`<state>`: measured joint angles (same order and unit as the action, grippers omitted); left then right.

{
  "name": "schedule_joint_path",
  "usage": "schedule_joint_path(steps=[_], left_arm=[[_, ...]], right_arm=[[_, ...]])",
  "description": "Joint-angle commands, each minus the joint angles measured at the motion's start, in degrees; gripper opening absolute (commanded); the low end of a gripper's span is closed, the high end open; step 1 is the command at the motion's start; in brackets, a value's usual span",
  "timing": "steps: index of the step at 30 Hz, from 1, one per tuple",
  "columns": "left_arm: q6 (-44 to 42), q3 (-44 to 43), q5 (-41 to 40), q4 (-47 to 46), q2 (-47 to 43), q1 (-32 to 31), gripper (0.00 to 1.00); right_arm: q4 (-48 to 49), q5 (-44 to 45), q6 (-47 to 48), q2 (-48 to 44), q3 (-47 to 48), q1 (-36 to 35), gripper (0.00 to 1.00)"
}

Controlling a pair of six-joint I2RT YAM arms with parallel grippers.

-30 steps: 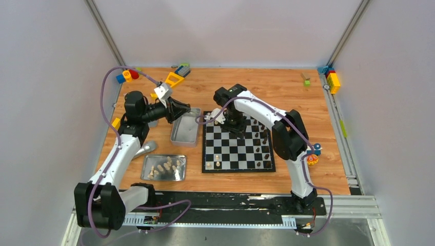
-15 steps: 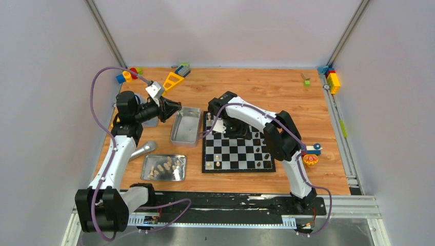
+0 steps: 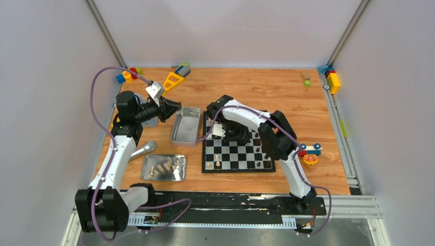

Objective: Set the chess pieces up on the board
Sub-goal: Place the chess piece on the chessboard, then pick up the chess piece from the chessboard.

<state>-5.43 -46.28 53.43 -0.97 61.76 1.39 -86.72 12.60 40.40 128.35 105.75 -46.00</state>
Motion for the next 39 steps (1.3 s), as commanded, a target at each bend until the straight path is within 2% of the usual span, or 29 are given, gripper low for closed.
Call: schedule_joint_path(steps=[1, 7, 14, 20, 24, 30, 39], left_arm=[[-1.36, -1.4, -0.17, -0.35, -1.55, 0.49, 0.0], [-1.35, -1.29, -0.09, -0.3, -1.7, 0.51, 0.0], [-1.48, -2.02, 0.27, -2.29, 0.32, 0.51, 0.0], [0.94, -4.51, 2.45, -5.92, 4.53, 0.38, 0.0], [3.36, -6.24, 3.12, -9.25, 7.01, -0.21, 0.0], [7.49, -7.02, 2.38, -13.48, 8.92, -0.86, 0.0], [8.92, -5.69, 1.09, -15.5, 8.62, -0.86, 0.0]], right_arm=[[-0.91, 1.21, 0.14, 0.62, 0.3, -0.32, 0.25], [-0.83, 0.07, -0.21, 0.12, 2.1, -0.39, 0.29], [-0.2, -7.27, -0.79, -4.72, 4.44, 0.2, 0.43], [1.95, -12.66, -2.09, -10.38, 3.43, 2.73, 0.45], [5.38, -20.28, -3.82, -14.96, 1.21, 6.5, 0.46], [16.1, -30.17, -8.07, -22.43, -7.56, 12.54, 0.51], [33.96, -32.67, -14.14, -28.11, -24.69, 14.57, 0.55]])
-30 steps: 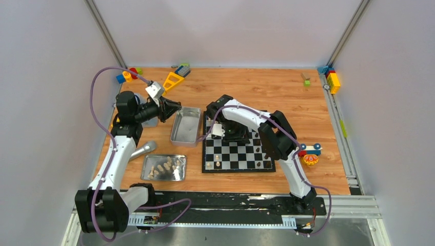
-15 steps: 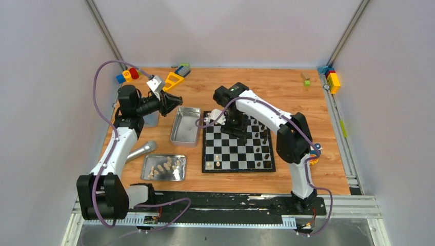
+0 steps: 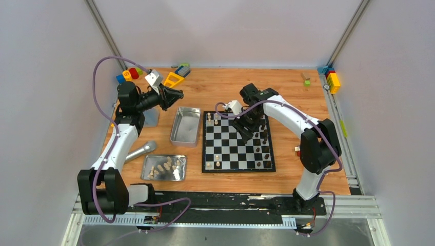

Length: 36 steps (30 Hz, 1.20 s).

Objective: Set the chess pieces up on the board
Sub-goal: Pick up the chess piece from the chessboard.

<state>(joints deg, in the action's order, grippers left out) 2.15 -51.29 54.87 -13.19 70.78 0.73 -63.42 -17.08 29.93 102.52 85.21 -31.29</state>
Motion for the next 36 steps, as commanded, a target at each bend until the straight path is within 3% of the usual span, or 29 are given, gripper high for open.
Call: schedule_joint_path(steps=[1, 11, 29, 36], left_arm=[[1.35, -0.62, -0.37, -3.25, -0.37, -0.16, 0.0], [0.71, -0.22, -0.49, -2.52, -0.48, -0.2, 0.0], [-2.07, 1.09, -0.42, -1.29, -0.25, -1.92, 0.0], [-2.13, 1.1, -0.47, -0.98, -0.22, -2.23, 0.0]], right_arm=[[11.93, -2.82, -4.02, -2.32, -5.2, -0.1, 0.55], [16.2, -1.9, -4.3, -1.0, -8.39, -0.09, 0.49], [14.93, -1.94, -3.56, -0.01, -10.69, -0.18, 0.42], [14.89, -1.82, -3.52, 0.4, -10.91, -0.26, 0.24]])
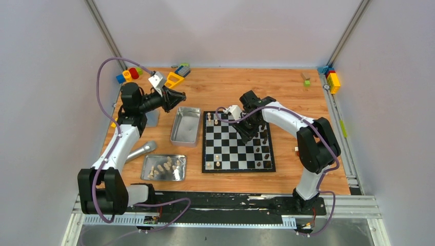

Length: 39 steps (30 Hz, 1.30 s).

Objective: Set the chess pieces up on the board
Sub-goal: Pick up the chess piece from the chessboard, then place the chess piece on the chessboard.

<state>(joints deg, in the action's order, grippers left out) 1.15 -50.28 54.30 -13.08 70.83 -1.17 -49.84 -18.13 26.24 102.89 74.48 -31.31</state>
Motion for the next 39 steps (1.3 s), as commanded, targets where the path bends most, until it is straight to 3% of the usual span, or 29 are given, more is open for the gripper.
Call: schedule_joint_path(steps=[1, 11, 25, 39], left_arm=[[-1.08, 0.14, 0.1, -1.08, -0.26, -0.39, 0.0], [-3.86, 0.29, 0.6, -0.38, -0.23, -0.94, 0.0], [-5.81, 1.03, 0.62, -0.31, -0.34, -2.69, 0.0], [-7.55, 1.24, -0.33, 0.98, -0.49, -4.19, 0.0]], right_arm=[[1.26, -0.69, 0.17, -0.06, -0.26, -0.26, 0.21], [-1.82, -0.41, -0.46, -5.6, 0.11, -0.24, 0.05], [-3.96, -0.67, 2.24, -18.45, -11.53, -0.29, 0.05], [0.42, 1.32, 2.08, -19.81, -18.02, -0.29, 0.04]])
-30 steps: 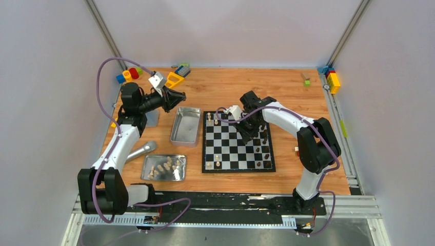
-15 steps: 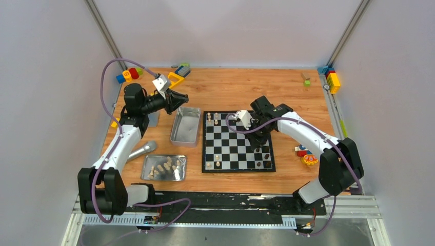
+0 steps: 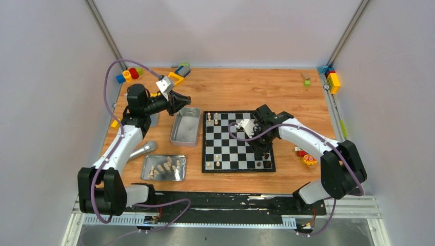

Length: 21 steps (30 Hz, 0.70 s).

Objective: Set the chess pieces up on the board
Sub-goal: Place the chess piece on the chessboard.

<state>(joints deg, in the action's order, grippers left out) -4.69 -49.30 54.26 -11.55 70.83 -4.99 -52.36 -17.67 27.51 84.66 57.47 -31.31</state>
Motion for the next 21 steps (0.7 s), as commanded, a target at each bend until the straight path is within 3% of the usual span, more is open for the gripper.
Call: schedule_joint_path(steps=[1, 13, 21], left_arm=[[-1.72, 0.3, -0.29, -0.44, -0.44, -0.37, 0.0], [-2.21, 0.26, -0.39, -0.02, -0.44, -0.67, 0.0], [-2.46, 0.12, -0.43, 0.13, -0.31, -0.76, 0.0]], right_arm=[[3.17, 1.13, 0.85, -1.53, -1.35, -0.29, 0.04], [4.61, 1.19, 0.49, -0.99, -2.6, -0.46, 0.05], [4.49, 1.76, 0.07, -1.23, -3.29, -0.82, 0.18]])
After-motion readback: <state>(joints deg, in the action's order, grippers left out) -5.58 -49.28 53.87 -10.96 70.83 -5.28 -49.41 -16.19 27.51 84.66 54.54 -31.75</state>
